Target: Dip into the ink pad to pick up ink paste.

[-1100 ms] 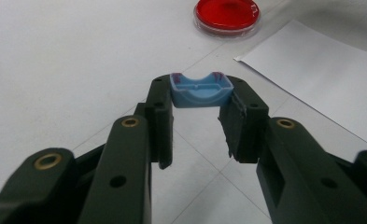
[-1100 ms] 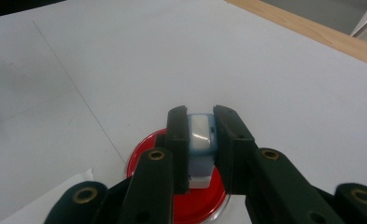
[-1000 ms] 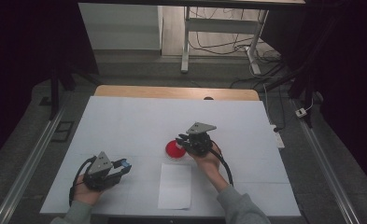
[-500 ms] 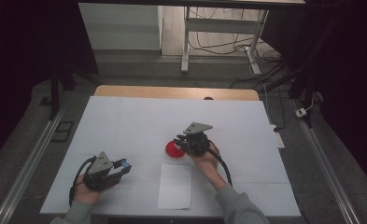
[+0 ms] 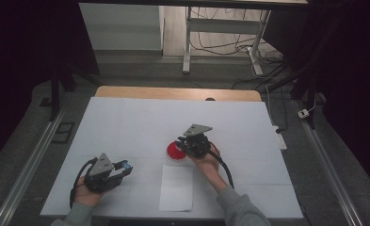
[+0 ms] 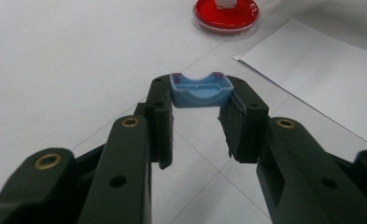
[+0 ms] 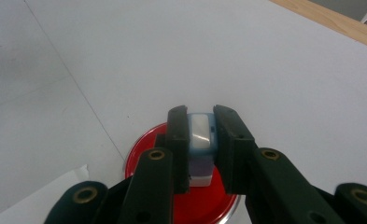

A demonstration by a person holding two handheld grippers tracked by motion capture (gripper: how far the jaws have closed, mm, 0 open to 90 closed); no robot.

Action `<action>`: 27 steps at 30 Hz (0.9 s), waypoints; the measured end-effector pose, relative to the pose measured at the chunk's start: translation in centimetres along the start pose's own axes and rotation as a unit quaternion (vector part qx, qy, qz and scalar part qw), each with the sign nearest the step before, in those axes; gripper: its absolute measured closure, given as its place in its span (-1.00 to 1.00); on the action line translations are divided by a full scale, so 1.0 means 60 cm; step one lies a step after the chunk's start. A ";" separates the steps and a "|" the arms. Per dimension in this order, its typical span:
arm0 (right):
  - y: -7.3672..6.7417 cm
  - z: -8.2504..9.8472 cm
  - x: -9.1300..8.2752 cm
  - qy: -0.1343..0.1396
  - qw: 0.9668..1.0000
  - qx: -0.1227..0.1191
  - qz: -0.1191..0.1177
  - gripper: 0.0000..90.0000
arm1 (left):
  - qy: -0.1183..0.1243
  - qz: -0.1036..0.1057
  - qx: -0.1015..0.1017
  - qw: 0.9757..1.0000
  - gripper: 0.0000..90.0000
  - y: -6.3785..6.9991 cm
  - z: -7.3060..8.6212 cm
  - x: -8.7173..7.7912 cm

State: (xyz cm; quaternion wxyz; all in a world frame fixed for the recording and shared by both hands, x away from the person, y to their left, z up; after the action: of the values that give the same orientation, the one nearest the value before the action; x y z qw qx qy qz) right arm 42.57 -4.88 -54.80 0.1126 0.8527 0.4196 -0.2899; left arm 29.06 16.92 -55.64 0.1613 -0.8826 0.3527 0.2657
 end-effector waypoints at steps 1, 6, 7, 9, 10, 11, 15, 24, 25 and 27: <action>0.000 0.000 0.000 -0.001 1.000 0.000 0.001 0.68 | 0.000 0.000 0.000 1.000 0.45 0.000 0.000 0.000; -0.001 0.001 0.000 0.000 1.000 -0.002 0.002 0.68 | 0.000 0.000 -0.001 1.000 0.45 0.001 0.000 0.001; -0.002 0.001 0.001 0.000 1.000 -0.002 0.003 0.68 | 0.000 0.000 -0.001 1.000 0.45 0.001 0.000 0.001; -0.002 0.001 0.001 0.000 1.000 -0.005 0.005 0.68 | 0.000 -0.001 0.000 1.000 0.45 0.001 0.000 0.000; -0.002 0.001 0.001 0.000 1.000 -0.006 0.005 0.69 | 0.000 -0.001 0.000 1.000 0.45 0.001 0.000 0.000; -0.002 0.002 0.001 0.000 1.000 -0.006 0.006 0.68 | 0.000 0.000 0.000 1.000 0.45 0.001 0.000 0.000; -0.002 0.002 0.001 0.000 1.000 -0.008 0.007 0.69 | 0.000 0.000 0.000 1.000 0.45 0.001 0.000 0.000; -0.003 0.003 0.000 -0.001 1.000 -0.009 0.008 0.69 | 0.000 0.000 0.001 1.000 0.45 0.001 -0.001 -0.001; -0.003 0.003 0.000 -0.001 1.000 -0.009 0.009 0.69 | 0.000 0.000 0.001 1.000 0.45 0.001 -0.001 -0.001; -0.003 0.003 0.001 0.000 1.000 -0.009 0.009 0.69 | 0.000 0.000 0.001 1.000 0.45 0.001 0.000 0.000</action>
State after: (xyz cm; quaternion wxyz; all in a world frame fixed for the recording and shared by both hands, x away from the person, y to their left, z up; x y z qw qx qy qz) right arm 42.38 -4.83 -54.95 0.1235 0.8552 0.4147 -0.2852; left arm 29.01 16.87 -55.61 0.1621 -0.8824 0.3527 0.2656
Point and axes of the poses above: each handheld gripper's, and its own axes: x roughly forward along the jaws, z roughly out of its underside, y roughly to its right, the point moved 8 cm from there along x, roughly forward along the jaws, and after that the axes turned 7 degrees about x, right-handed, at the moved point
